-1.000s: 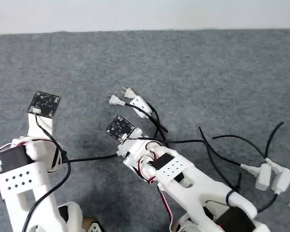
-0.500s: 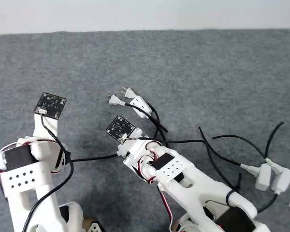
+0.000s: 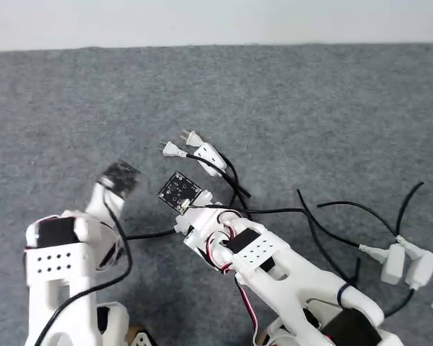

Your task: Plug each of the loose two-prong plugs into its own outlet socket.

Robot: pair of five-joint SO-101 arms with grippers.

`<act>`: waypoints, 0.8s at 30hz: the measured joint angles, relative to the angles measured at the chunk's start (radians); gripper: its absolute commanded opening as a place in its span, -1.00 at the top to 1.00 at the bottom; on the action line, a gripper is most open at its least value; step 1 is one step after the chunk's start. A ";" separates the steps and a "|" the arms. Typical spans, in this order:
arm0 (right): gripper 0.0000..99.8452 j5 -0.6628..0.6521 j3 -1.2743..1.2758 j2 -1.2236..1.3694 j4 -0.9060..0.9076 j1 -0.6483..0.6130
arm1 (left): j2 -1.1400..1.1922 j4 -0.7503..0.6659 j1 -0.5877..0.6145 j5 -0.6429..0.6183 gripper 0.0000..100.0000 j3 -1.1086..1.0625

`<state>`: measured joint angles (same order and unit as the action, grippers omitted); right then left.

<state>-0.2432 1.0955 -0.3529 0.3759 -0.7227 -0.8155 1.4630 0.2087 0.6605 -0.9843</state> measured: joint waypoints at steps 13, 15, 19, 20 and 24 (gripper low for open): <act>0.98 0.000 0.000 0.000 0.000 0.000 | 0.000 -0.061 -0.026 0.222 0.63 0.011; 0.98 0.000 0.000 0.000 0.000 0.000 | 0.000 -0.061 -0.025 0.226 0.63 0.011; 0.98 -0.003 0.000 0.000 0.000 0.000 | 0.000 -0.058 -0.025 0.226 0.63 0.011; 0.98 -0.003 0.000 0.000 0.000 0.000 | 0.000 -0.052 -0.025 0.226 0.63 0.011; 0.98 -0.037 0.000 0.000 0.000 0.000 | 0.000 -0.025 -0.025 0.226 0.63 0.011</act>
<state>-0.2800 1.0955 -0.3529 0.3759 -0.7227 -0.8155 1.4385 0.1841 0.8861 -0.9735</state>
